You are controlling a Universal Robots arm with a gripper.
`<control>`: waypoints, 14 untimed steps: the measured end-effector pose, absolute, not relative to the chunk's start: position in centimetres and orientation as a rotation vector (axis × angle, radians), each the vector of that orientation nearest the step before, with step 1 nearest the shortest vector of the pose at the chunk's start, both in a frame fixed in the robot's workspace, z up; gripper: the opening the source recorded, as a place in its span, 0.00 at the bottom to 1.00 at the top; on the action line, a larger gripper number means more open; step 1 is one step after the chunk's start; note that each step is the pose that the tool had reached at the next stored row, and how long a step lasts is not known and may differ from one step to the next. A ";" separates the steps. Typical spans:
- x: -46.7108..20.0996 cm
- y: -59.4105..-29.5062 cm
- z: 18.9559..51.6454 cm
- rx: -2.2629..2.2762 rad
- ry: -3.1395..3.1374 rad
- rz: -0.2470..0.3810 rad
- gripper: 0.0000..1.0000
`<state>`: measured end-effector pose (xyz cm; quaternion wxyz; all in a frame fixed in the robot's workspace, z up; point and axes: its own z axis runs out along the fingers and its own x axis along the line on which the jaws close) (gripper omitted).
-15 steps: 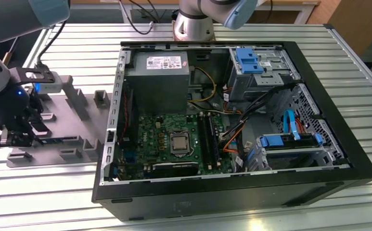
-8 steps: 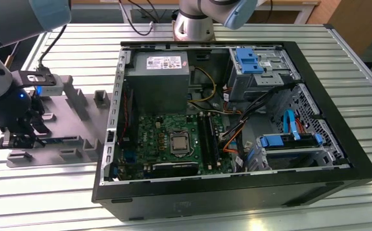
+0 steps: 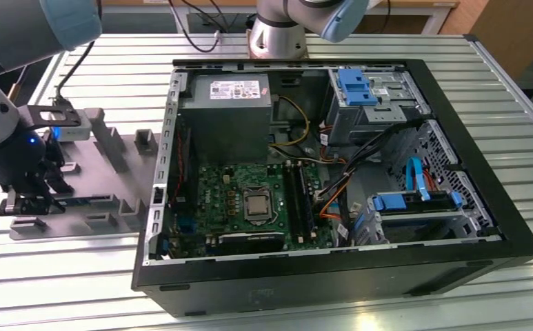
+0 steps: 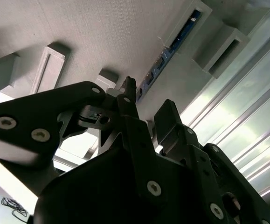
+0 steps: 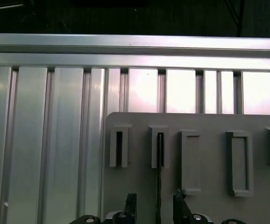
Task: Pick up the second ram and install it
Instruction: 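Pick up the second ram and move it above second insertion slot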
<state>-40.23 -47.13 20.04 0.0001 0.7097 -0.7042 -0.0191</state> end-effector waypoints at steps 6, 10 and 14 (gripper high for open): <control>-40.3 -47.1 19.8 2.229 -2.212 -0.060 0.35; -40.3 -47.1 19.8 2.229 -2.212 -0.060 0.35; -40.3 -47.1 19.6 2.229 -2.212 -0.060 0.27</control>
